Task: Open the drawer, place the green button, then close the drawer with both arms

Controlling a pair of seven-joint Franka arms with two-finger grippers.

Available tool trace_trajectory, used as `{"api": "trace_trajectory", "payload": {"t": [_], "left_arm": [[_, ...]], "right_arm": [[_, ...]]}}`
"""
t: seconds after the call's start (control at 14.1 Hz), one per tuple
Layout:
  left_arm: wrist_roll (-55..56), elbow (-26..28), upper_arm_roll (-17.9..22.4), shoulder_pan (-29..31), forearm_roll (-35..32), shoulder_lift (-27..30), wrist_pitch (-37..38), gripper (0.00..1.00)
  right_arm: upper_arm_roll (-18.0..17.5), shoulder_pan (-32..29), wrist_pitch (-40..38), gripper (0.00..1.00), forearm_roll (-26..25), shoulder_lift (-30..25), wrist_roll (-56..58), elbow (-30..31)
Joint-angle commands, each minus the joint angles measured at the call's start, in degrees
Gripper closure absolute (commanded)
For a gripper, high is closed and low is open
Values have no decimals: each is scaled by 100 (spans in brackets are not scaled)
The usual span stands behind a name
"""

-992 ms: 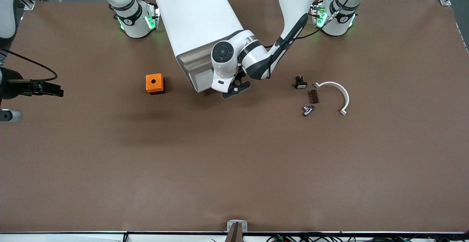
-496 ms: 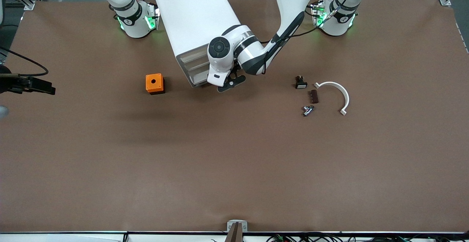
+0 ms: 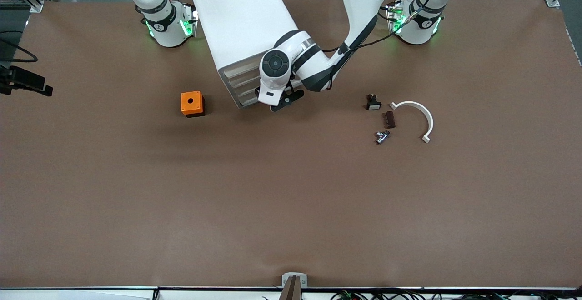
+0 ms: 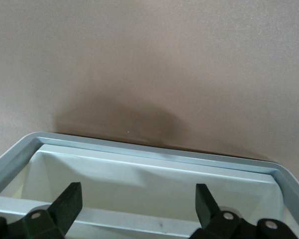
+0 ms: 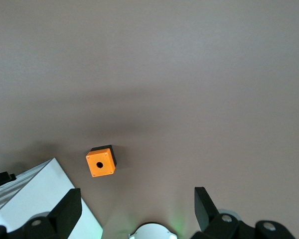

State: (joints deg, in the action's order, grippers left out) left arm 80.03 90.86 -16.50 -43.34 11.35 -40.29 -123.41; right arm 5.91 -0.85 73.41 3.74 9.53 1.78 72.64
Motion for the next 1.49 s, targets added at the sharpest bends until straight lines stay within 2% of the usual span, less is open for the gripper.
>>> {"api": "trace_trajectory", "payload": {"t": [0.0, 0.28, 0.43, 0.64, 0.85, 0.99, 1.13, 1.42], "left_arm": [[-153, 37, -47, -8, 297, 39, 10, 0], [-207, -76, -20, 80, 218, 117, 19, 0], [-242, -217, 32, 246, 183, 310, 45, 0], [-250, -209, 67, 816, 60, 968, 150, 0], [-251, -506, 68, 1572, -27, 1549, 1411, 0], [-443, -692, 59, 1776, -754, 1926, 2493, 0], [-1116, -692, 15, 2292, -828, 2261, 2970, 0], [-2322, -666, 50, 2847, -907, 2736, 3595, 0]], "right_arm": [[-90, -73, 269, 0, 110, -468, 33, 574], [-72, 146, 1016, 0, 39, -1390, -2, 1804], [-64, 235, 1017, 0, -40, -1462, -29, 1867], [-29, 235, 991, 0, -49, -1515, -29, 1867], [147, 375, 973, 0, -40, -1603, -38, 1946], [147, 393, 982, 0, -40, -1664, -29, 1990], [147, 463, 973, 0, -49, -1682, -29, 1991], [191, 516, 991, 0, -49, -1709, -29, 1991]]}}
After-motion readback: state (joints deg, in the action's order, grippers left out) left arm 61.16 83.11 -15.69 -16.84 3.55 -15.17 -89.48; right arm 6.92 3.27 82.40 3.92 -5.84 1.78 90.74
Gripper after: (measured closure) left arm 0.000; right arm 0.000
